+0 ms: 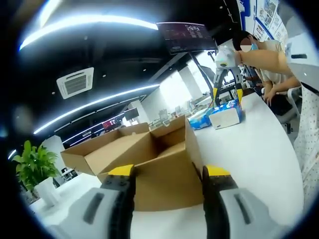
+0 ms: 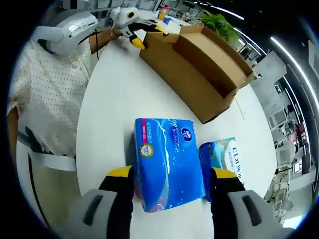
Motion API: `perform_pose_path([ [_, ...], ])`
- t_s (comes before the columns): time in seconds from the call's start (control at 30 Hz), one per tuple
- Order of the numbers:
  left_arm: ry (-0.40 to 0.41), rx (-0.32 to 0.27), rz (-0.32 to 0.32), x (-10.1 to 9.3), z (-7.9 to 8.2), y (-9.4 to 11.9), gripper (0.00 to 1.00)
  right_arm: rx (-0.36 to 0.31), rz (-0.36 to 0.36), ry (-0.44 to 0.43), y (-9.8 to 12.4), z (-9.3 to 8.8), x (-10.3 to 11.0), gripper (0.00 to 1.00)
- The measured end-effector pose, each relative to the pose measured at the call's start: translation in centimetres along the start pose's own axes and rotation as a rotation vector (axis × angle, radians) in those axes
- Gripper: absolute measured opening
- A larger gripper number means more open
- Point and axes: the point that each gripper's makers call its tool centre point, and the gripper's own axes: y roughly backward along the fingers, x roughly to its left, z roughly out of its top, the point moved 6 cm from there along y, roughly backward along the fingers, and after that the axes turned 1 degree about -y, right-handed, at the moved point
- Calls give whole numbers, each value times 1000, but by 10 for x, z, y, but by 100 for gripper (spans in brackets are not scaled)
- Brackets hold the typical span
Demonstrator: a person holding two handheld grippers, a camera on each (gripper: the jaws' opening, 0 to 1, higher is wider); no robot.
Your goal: Operate the shoe box by opening the lid, removing the specified soft item, and placing it in the target area until the item is outside and the box remains undamaged.
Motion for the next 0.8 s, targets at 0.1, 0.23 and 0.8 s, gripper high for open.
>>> perform_pose_path([
  [0.1,-3,2,1,-1,1,0,55,-39,-30,-36,3,-3,7,49],
  [0.23,-6,4,2,-1,1,-2,55,-54,-72,-61,-1,-16,15,39],
  [0.8,-6,5,4,-2,1,-6,55,-106,-212,-67,-13,-29,28,33],
])
